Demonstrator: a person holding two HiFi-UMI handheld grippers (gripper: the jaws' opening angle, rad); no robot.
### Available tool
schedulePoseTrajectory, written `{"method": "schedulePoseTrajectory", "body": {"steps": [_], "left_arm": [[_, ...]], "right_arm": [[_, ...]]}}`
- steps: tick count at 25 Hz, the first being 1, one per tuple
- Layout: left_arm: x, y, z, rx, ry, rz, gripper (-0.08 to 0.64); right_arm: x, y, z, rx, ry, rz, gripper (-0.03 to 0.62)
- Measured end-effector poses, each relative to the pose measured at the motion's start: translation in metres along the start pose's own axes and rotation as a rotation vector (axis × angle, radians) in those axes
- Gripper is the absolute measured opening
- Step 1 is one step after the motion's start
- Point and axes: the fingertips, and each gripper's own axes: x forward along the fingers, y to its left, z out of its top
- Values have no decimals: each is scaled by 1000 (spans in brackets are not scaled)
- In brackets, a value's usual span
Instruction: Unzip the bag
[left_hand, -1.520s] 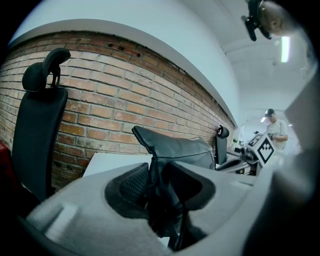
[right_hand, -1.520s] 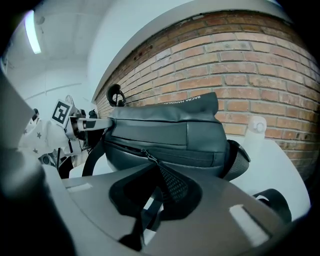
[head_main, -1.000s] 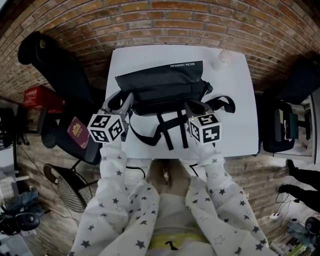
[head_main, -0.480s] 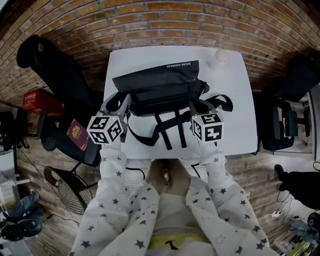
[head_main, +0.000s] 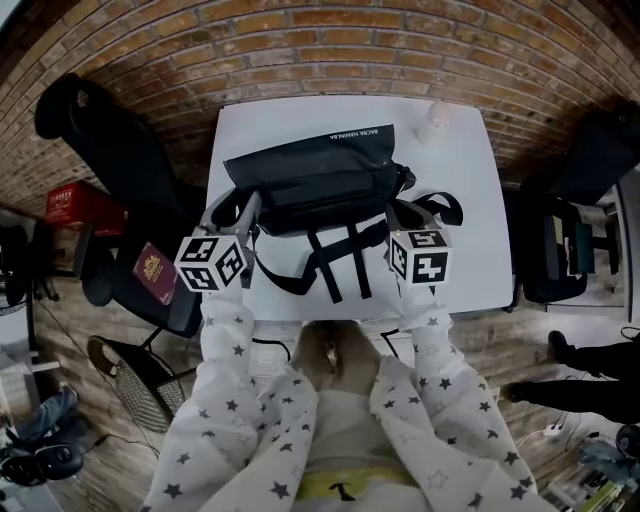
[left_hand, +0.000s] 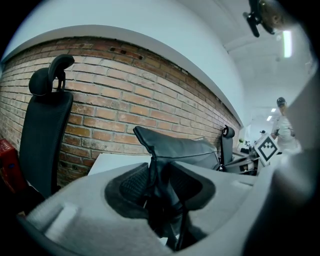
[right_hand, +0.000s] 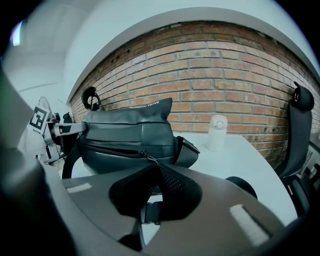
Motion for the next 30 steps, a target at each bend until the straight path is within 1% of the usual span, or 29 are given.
{"method": "schedulePoseTrajectory", "body": {"steps": [4,9,13,17,19,21,24,25,26,27,28,30], "left_arm": [[0,1,0,0,-2,5,133],[0,-1,0,3,-3,8,133],[0,0,0,-2,1,9,133],[1,1,0,-9,-2,10,133],[1,1,-1,-15,0,9,135],[0,0,-1,-25,1,4,140],[-7,0,0,-28,-8,18,166],[-11,0,1,-27,-16,28,193],[-15,-1,2,-28,-27,37,199],[-20,-3,3,-29,-37,44,199],[-24,-6,3,-27,-44,49,198],[-32,-13,2,-7,-50,57,150]], "right_arm": [[-2,-10,-1,17,-3,-28,17],[-3,-16,0,21,-11,-44,17],[-4,-23,-1,55,-11,-72,17],[-3,-24,-2,55,-8,-70,17],[-1,-22,-4,61,-1,-49,18],[0,-18,-8,60,4,-8,20],[-2,-14,-7,53,-26,43,26],[-5,-14,-5,61,-47,56,53],[-7,-14,-1,70,-70,69,109],[-10,-14,3,73,-91,82,133],[-13,-14,7,67,-110,90,132],[-20,-14,15,42,-146,101,113]]}}
